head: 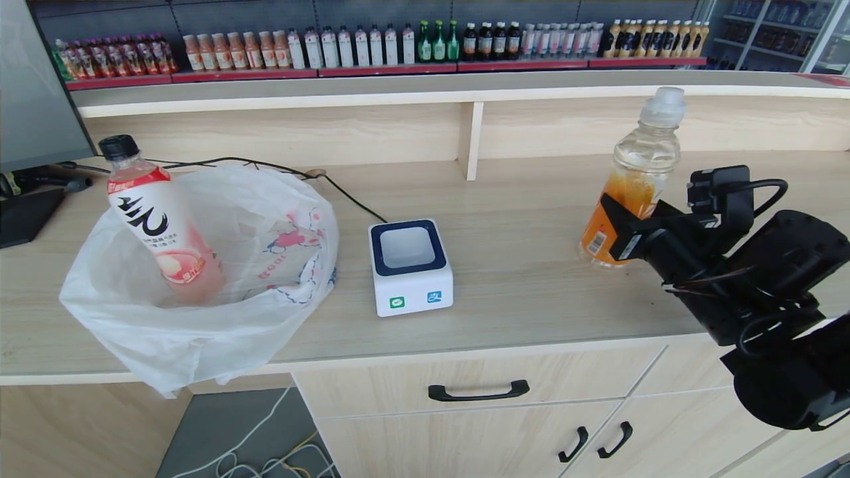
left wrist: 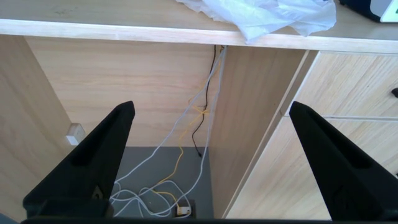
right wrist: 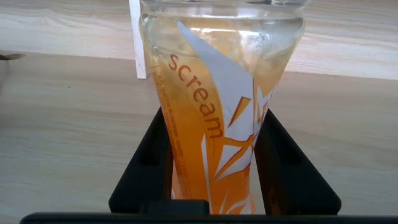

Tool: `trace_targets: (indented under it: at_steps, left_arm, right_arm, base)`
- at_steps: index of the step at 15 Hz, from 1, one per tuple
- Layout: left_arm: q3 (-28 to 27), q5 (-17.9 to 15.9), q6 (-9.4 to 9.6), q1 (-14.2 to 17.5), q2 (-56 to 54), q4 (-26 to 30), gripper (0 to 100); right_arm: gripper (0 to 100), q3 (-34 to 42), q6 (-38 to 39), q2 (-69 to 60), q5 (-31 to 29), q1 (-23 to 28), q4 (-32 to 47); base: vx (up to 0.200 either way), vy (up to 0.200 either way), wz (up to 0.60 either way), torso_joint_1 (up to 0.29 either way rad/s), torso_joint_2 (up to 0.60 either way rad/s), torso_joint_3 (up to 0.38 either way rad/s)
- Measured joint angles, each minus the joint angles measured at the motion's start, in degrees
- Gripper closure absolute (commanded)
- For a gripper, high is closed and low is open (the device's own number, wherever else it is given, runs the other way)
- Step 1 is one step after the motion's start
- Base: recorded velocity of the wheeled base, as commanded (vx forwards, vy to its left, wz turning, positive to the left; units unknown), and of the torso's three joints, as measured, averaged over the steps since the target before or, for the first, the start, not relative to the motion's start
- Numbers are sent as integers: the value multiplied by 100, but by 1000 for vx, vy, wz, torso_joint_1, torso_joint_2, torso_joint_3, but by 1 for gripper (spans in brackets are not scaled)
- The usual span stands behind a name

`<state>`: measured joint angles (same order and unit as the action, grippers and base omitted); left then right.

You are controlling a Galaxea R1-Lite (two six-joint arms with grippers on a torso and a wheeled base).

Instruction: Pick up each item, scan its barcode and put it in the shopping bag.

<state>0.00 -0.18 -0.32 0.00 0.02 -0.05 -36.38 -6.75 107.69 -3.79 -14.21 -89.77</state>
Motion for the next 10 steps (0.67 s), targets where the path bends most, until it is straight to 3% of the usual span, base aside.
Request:
trace_targets:
  at_steps: [10]
  left_arm:
    - [0, 2, 2, 0, 0, 2, 0]
  right_arm:
    - [100, 123, 85, -229, 60, -28, -13]
  base:
    - [0, 0, 0, 0, 0, 0]
